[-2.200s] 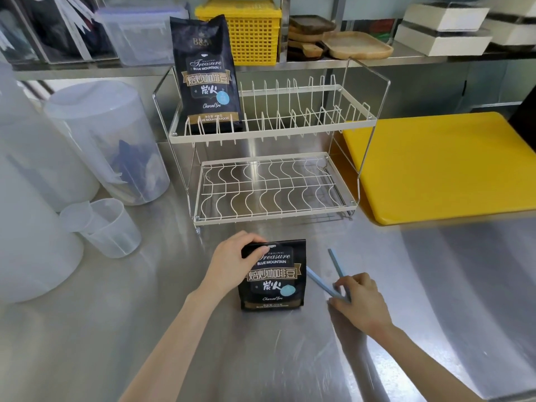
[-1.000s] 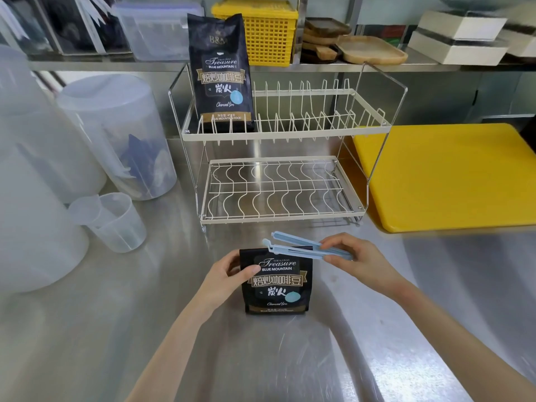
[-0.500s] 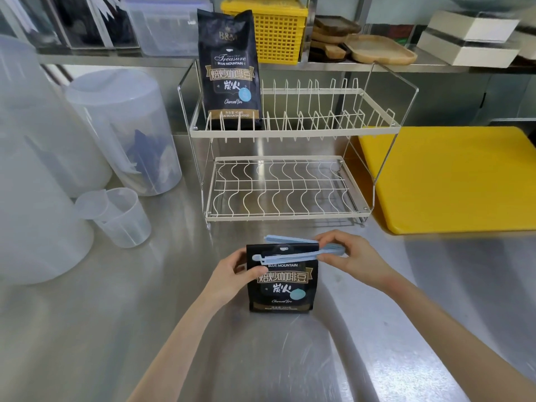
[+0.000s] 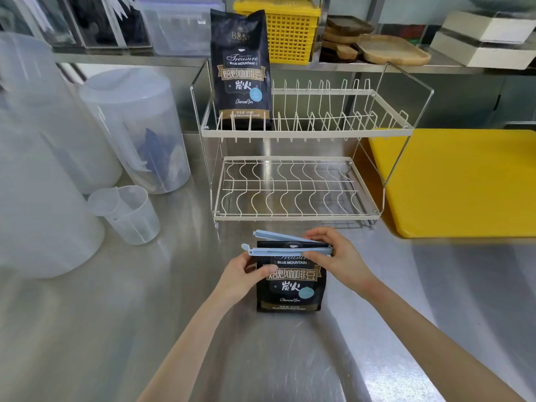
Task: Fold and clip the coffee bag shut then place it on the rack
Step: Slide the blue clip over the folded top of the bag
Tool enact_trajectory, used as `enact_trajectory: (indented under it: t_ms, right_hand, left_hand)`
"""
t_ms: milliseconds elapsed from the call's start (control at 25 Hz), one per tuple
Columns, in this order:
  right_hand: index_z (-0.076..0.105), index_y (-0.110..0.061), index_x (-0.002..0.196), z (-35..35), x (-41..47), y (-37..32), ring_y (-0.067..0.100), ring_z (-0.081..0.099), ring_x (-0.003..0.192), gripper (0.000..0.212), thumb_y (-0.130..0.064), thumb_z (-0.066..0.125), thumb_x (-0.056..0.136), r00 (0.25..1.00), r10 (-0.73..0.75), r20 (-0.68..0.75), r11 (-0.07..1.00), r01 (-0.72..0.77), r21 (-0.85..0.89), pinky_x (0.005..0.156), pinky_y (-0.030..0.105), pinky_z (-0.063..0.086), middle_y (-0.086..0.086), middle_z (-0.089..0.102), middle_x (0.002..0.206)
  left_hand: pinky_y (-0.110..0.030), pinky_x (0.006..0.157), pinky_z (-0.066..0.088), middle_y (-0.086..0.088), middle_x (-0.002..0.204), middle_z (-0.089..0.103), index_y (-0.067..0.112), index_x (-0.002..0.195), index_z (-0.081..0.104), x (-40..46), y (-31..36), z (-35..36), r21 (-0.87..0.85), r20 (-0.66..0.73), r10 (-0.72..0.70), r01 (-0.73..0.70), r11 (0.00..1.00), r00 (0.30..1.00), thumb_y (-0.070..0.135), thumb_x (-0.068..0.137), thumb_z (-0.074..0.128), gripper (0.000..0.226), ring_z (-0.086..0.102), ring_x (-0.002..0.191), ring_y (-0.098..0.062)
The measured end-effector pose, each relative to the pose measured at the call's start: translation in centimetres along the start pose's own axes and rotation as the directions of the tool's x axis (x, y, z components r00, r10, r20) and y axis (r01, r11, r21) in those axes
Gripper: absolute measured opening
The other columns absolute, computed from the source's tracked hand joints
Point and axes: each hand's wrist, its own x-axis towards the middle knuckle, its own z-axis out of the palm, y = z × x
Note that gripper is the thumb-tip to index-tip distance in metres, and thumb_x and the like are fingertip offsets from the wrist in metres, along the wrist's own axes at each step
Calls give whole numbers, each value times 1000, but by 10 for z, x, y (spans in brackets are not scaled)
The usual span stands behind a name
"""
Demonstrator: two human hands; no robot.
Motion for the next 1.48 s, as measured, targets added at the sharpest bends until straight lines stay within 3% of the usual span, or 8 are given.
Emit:
enact_trajectory:
  t_ms: [240,400,520,680,960,1080,1240,1480]
  right_hand:
    - [55,-42,84,-2,3,-5,-19,54,86,33,-12,66,76,999,-33,22,991,36,-125,66,1,46,-23,60,92]
    - [59,-32,101,-6,5,-11,-28,47,86,31,-14,66,77,994,-80,75,948,99,-301,69,-7,36,-26,55,92]
    - [61,-21,108,-8,8,-15,-22,49,85,31,-16,65,78,986,-113,121,906,152,-395,72,-8,33,-16,57,95]
    - [63,-23,104,-8,9,-15,-14,52,84,27,-17,65,78,987,-124,97,903,153,-402,71,-7,34,-16,59,95]
    - [59,-25,110,-7,10,-23,-9,52,85,31,-21,64,79,987,-59,146,883,120,-453,66,-8,34,-10,60,104]
    - [54,-26,117,-2,18,-38,-3,46,97,41,-32,64,77,972,-75,222,808,189,-558,73,1,34,-5,59,118]
    - [50,-23,121,23,31,-54,16,50,111,45,-37,59,79,932,-65,355,646,311,-697,89,33,42,-1,56,122]
    - [60,-23,105,40,32,-51,22,55,96,23,-26,57,82,940,-94,328,645,309,-699,76,35,43,2,61,102]
  left_hand:
    - [-38,103,40,-2,122,61,31,102,55,1,0,1,37,-4,17,-17,999,1000,31,75,67,29,52,116,-20]
    - [-35,101,40,-1,120,62,31,100,56,1,1,1,44,1,28,-28,999,1000,31,75,66,27,53,115,-20]
    - [-28,96,41,1,115,64,30,100,57,1,3,0,57,7,47,-47,997,999,29,76,66,26,55,113,-18]
    - [-3,70,45,19,98,64,41,102,53,0,14,-9,-33,58,81,-79,996,995,25,76,66,33,61,95,4]
    - [0,65,42,15,82,69,40,81,65,-1,20,-19,-19,-68,161,-162,987,985,17,77,65,23,62,73,9]
    - [-1,65,43,23,71,69,39,77,66,1,19,-20,2,-94,199,-200,980,976,13,76,66,26,61,69,10]
    - [-1,64,43,20,69,68,37,77,64,0,22,-20,45,-107,254,-250,967,961,12,75,68,25,59,64,9]
    - [-3,66,37,20,79,62,37,81,62,0,27,-36,400,-33,316,-277,874,948,27,75,68,13,55,71,0]
